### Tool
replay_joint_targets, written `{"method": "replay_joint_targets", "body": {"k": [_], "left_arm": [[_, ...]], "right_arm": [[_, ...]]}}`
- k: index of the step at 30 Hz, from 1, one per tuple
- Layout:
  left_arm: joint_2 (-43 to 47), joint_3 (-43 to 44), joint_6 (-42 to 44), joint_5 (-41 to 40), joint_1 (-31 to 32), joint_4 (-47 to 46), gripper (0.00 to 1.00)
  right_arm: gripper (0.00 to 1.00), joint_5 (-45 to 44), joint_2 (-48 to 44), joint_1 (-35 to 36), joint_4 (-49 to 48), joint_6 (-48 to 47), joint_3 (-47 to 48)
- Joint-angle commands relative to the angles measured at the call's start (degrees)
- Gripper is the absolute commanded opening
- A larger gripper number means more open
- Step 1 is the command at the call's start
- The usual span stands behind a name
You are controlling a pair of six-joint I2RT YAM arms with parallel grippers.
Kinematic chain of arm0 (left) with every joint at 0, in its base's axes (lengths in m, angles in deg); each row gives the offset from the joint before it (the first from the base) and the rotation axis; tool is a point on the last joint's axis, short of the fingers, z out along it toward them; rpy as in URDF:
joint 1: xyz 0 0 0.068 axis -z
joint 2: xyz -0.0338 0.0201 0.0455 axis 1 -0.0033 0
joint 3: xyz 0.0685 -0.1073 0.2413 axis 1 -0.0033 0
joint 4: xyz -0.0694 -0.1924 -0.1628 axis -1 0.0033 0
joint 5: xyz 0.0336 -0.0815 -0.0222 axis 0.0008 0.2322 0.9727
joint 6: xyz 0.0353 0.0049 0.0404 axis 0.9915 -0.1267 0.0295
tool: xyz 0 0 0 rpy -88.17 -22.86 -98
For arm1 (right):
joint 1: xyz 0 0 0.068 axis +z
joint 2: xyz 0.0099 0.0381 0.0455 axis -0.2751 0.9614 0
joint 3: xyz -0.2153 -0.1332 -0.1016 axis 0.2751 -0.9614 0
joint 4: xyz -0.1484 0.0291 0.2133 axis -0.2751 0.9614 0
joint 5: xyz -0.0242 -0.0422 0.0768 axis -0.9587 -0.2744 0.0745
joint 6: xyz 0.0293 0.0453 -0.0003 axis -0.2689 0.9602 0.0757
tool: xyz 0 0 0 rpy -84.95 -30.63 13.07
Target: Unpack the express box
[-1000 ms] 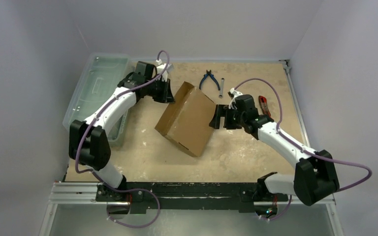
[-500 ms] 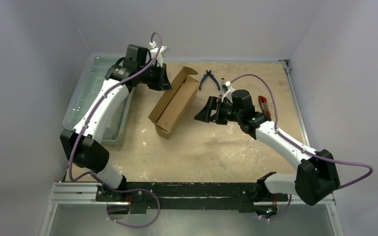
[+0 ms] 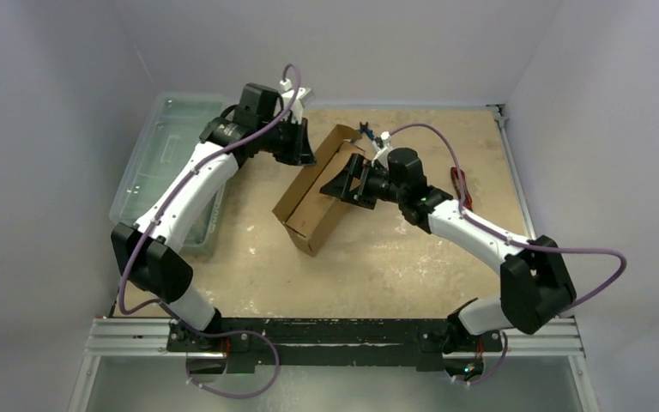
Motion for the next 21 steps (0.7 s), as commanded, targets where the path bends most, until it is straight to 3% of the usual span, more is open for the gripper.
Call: {"method": "replay_joint_targets", "body": {"k": [1, 8, 21], "left_arm": [[-0.9, -1.5, -4.1, 1.1, 4.1, -6.8, 0.00], [-1.4, -3.5, -6.1, 1.6, 6.0, -10.8, 0.00], [0.4, -2.7, -3.6, -1.8, 6.0, -8.4, 0.00]], "right_arm": [[0.97, -0.4, -1.1, 0.2, -6.1, 4.6, -2.0], [0.96, -4.8, -6.7, -0.6, -7.9, 5.7, -12.0], [0.74, 0.8, -5.6, -4.4, -13.4, 4.8, -21.9]]}}
